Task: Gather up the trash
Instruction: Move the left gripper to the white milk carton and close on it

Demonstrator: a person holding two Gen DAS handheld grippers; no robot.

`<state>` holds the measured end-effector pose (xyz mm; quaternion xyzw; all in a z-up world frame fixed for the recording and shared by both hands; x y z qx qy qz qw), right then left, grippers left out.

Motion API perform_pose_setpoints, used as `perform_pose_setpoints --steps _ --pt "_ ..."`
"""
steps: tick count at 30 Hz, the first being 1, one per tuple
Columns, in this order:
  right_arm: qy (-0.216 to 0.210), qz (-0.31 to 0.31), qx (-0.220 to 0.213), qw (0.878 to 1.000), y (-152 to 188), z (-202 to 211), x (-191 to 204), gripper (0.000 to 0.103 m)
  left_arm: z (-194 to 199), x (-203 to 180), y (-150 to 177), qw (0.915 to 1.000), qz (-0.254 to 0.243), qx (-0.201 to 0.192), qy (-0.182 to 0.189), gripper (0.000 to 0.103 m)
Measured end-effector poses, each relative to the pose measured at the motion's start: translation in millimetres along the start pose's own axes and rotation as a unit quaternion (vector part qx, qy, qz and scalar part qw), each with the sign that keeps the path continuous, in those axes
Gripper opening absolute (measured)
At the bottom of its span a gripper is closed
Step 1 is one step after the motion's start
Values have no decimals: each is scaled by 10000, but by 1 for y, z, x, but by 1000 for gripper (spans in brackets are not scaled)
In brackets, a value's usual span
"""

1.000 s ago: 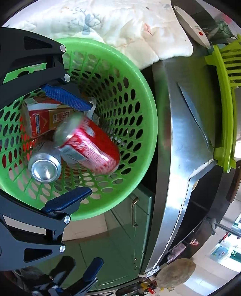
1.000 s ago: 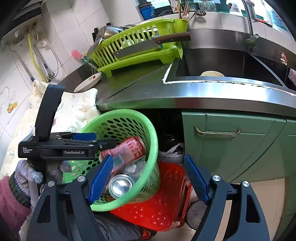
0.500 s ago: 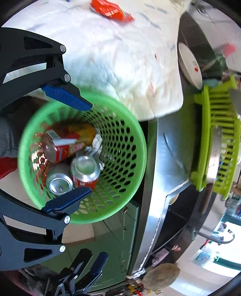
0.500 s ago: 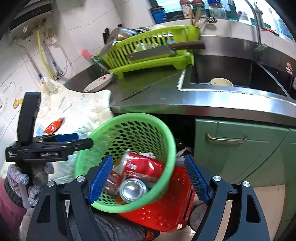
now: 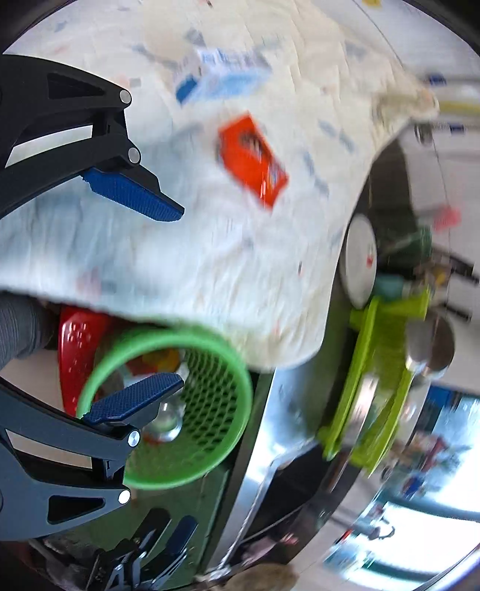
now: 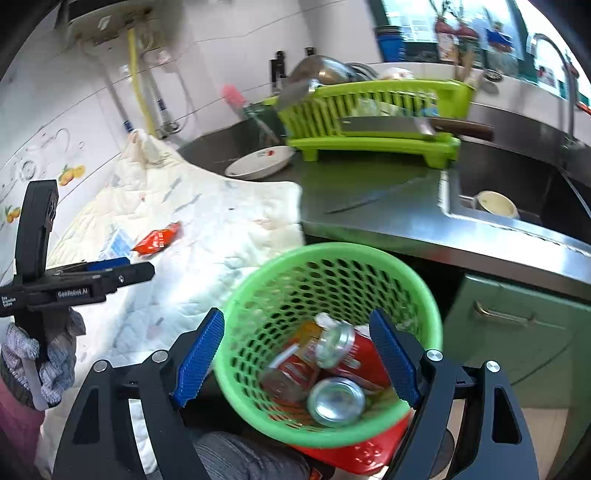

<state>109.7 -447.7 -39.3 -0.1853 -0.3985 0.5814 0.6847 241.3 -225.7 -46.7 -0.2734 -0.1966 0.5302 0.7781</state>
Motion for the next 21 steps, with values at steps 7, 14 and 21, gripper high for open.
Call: perform_pose_setpoints --steps 7,14,21 --pt "-234 308 105 9992 -12 -22 39 79 11 70 -9 9965 379 -188 -719 83" --pt "-397 493 248 9977 -20 -46 64 79 5 140 -24 9840 955 -179 -1492 83" --pt "-475 588 426 9962 -27 -74 78 79 -26 180 -38 9749 1233 74 -1851 83"
Point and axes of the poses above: each gripper's, at about its wrist camera, not at the fingertips, and z roughly against the way its jaws point, x to its left, y to its underside, the point moved 1 cm from there along -z, roughly the way its jaws point, and after that the axes turned 9 degrees about -y, right-handed, at the moved point
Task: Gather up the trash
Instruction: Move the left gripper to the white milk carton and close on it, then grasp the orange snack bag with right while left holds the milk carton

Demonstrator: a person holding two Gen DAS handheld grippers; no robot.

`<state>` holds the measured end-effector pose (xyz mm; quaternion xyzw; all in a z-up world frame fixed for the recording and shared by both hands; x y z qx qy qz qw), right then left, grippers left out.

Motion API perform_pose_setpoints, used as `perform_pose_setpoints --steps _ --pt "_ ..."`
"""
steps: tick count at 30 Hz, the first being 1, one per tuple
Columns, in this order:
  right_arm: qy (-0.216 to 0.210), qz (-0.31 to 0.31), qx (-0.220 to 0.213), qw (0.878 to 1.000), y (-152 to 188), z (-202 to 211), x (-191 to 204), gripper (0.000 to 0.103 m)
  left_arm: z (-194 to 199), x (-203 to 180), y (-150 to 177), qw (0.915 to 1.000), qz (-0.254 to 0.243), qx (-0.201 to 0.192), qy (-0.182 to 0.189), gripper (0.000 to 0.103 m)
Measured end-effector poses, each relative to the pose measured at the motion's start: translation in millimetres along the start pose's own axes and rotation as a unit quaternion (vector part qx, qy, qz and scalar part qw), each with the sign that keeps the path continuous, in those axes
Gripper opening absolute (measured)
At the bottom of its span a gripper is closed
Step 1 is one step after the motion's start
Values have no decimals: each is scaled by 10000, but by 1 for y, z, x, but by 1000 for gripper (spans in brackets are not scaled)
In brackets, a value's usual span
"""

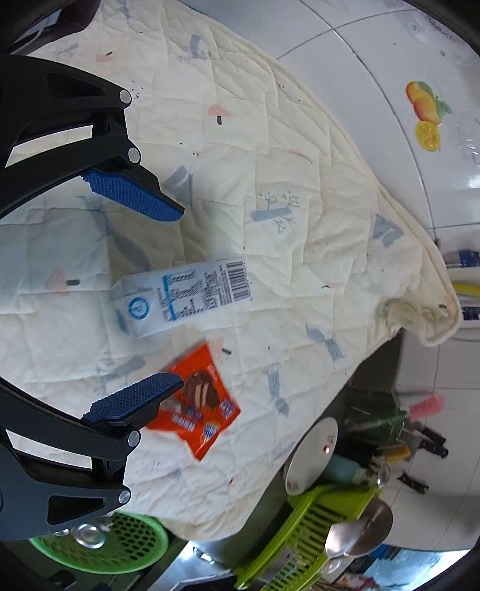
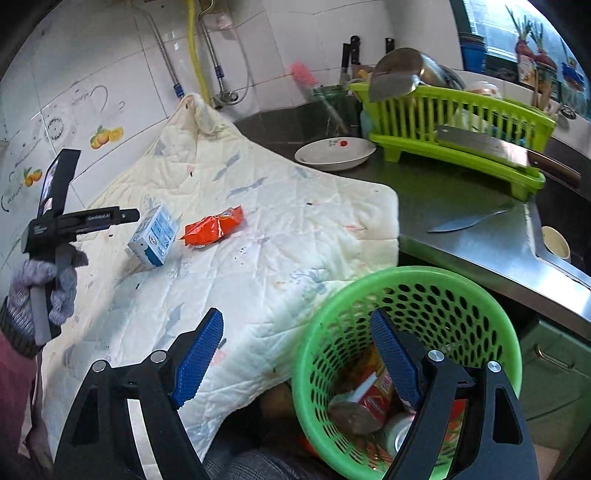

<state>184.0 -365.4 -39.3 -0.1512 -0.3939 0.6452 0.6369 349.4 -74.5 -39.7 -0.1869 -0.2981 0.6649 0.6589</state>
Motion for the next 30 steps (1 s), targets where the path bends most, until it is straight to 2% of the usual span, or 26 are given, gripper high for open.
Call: perform_pose_setpoints --steps 6,12,15,17,18,30 --pt "-71 23 117 9999 -11 -23 5 79 -38 2 -8 9991 213 366 83 83" --pt "-141 62 234 9996 -22 -46 11 79 -59 -1 -9 9979 288 535 204 81" --pt "-228 58 276 9993 -28 -57 14 79 -65 -2 -7 9974 281 605 287 69" --pt "-288 48 308 9991 -33 -64 16 79 -70 0 -4 9963 312 710 357 51" --pt "-303 36 322 9990 -36 -68 17 79 -72 2 -3 9958 343 743 407 47" --pt "-781 -234 467 9956 -69 -130 49 74 -52 34 9 9953 436 634 592 41"
Point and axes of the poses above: each gripper's, at about its wrist camera, not at the fingertips, and z roughly against the way its jaws point, x to its left, y to its underside, the point moved 1 cm from there along -z, roughly the way its jaws point, and after that the axes turned 9 degrees about -y, right-handed, at the moved point
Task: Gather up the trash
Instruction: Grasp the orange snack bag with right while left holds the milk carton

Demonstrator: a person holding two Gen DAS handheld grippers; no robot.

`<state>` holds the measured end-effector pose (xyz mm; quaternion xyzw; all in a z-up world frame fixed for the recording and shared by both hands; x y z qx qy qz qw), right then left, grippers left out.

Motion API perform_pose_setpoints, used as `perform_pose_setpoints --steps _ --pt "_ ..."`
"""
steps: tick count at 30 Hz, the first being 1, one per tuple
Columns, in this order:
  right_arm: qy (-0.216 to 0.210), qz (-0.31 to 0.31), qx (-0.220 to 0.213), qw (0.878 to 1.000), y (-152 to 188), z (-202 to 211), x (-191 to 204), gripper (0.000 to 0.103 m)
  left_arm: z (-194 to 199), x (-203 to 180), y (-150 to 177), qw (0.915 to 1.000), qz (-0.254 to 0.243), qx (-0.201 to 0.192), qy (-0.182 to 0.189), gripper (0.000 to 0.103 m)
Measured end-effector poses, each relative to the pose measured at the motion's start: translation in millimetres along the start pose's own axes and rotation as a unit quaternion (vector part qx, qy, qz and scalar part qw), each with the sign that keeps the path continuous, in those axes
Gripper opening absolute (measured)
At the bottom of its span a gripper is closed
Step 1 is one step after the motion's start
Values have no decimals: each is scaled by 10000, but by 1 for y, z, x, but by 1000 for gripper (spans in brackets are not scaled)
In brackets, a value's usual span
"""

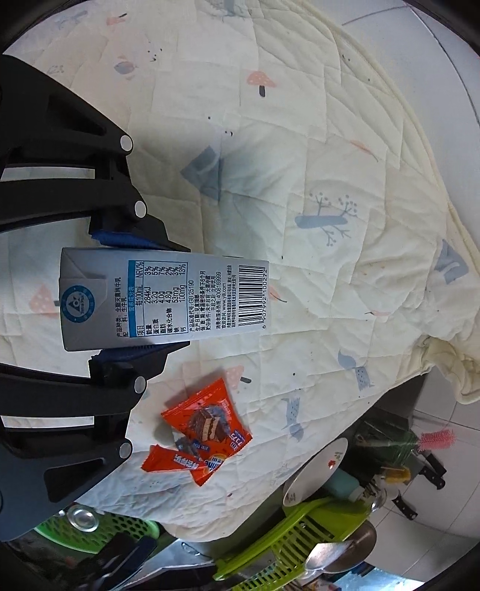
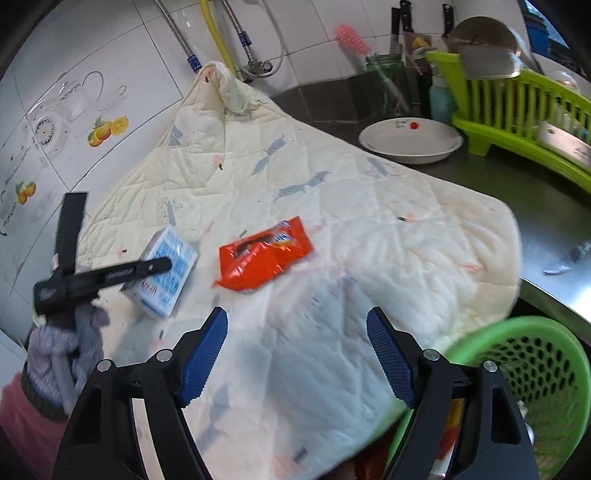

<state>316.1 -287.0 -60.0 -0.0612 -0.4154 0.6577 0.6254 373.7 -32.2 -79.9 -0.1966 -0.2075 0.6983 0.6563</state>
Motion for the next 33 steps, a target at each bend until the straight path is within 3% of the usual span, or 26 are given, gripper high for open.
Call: perform_pose_setpoints --steps 8,17,23,28,33 --pt "-59 -290 200 9994 -25 -59 7 70 16 14 6 9998 -94 -145 59 41" --pt "-31 -1235 245 9920 -39 -105 -18 70 21 21 9 9996 -163 -203 143 41" --pt "108 -1061 265 9939 -41 -121 -12 55 21 22 10 9995 -186 -200 180 41" --pt "88 -889 155 9959 -39 -116 -7 29 24 23 12 9994 -198 -216 179 41" --pt "-34 -753 50 9971 -38 -98 -2 20 29 23 15 9993 -186 -235 223 41"
Point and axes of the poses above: each gripper's, at about its wrist camera, not at the fingertips, and z roughly against the way its jaws point, x to its left, y to its underside, the point moved 1 cm from there along -z, roughly the way its jaws point, and after that the axes turned 9 degrees about -y, right-handed, at the moved point
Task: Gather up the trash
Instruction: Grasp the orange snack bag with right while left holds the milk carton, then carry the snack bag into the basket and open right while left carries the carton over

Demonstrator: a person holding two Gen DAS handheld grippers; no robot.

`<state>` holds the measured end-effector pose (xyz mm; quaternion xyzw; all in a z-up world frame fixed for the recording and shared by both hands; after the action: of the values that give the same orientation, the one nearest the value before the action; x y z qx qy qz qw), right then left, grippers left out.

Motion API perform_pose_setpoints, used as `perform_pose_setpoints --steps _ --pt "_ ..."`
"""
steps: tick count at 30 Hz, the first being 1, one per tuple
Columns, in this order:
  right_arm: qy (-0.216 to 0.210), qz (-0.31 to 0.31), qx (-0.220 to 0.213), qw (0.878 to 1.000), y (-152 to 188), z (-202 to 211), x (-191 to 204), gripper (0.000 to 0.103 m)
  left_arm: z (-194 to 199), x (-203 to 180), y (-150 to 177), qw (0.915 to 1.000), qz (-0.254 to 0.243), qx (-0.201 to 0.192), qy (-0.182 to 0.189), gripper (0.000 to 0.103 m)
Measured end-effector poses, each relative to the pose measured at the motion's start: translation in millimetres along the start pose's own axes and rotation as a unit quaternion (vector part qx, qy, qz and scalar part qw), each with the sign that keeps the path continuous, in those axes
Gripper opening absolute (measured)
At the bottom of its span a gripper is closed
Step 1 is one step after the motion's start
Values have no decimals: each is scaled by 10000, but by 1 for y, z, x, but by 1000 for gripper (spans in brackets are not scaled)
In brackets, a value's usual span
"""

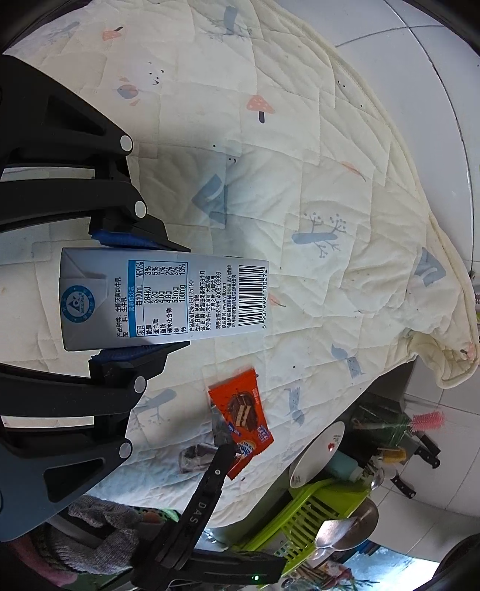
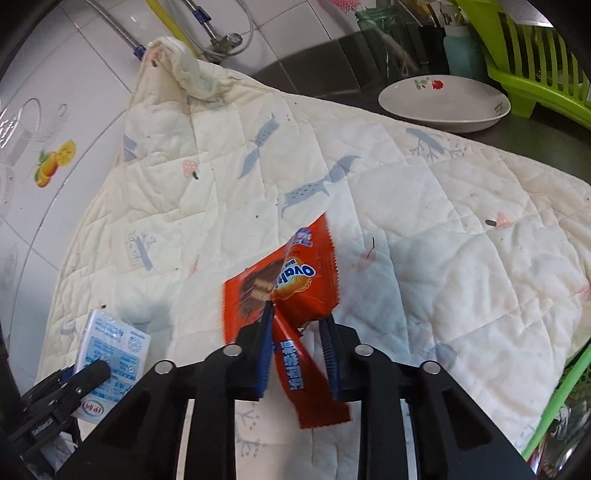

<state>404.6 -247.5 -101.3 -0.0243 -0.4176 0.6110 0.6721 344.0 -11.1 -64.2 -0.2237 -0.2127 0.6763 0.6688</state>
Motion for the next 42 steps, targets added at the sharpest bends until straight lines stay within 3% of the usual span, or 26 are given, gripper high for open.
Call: perform_pose_setpoints --steps 9,21,31,42 --pt "-121 210 -112 9996 12 37 10 17 21 -12 9 9999 -43 -106 112 41" --pt "-49 205 -431 9988 50 126 -9 17 55 -48 27 9985 -299 -256 377 41" --pt "663 145 -691 9953 84 211 -62 17 74 -95 39 9951 -593 -323 716 41" --pt "1215 -213 -773 9893 113 250 -119 18 94 -142 49 9901 -927 -391 981 41"
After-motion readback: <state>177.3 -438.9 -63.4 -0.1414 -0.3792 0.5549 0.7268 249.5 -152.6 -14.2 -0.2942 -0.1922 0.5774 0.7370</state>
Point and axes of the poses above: each gripper's, at about its wrist camera, not at the fingertips, and z roughly against the way its jaws point, x to its left, y to its underside, the point moved 1 cm from there along -z, roughly the way its jaws point, and after that the axes turned 9 degrees about -y, right-handed, at the moved point
